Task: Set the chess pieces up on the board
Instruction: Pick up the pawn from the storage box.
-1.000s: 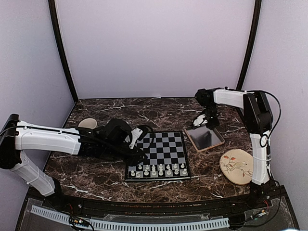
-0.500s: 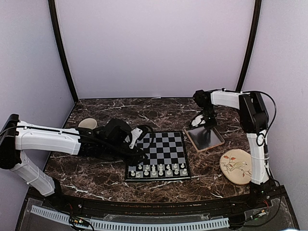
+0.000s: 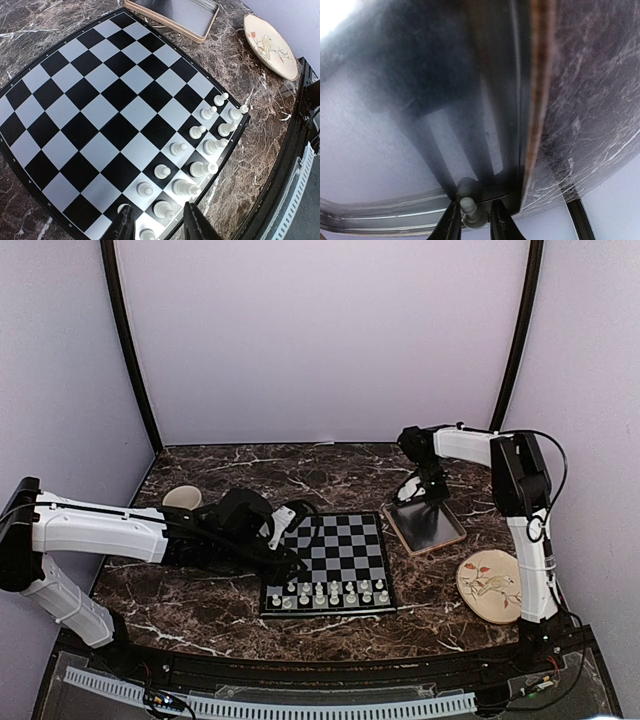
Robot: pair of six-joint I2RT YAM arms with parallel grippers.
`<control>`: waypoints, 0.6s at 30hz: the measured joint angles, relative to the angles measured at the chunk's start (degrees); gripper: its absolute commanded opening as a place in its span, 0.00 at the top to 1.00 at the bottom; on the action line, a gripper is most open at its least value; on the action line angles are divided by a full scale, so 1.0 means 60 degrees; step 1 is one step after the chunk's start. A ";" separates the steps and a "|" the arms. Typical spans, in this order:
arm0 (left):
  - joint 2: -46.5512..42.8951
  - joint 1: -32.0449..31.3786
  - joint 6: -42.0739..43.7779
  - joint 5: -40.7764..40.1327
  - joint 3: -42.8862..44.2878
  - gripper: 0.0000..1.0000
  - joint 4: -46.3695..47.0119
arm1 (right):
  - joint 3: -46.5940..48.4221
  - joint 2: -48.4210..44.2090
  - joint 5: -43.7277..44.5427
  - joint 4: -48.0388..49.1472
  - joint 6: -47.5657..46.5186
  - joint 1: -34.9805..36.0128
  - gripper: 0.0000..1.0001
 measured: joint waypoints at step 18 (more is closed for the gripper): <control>0.0000 0.0000 0.0000 0.0015 -0.0055 0.65 0.0102 | 0.1657 0.0637 -0.1694 -0.2040 0.1246 -0.0164 0.93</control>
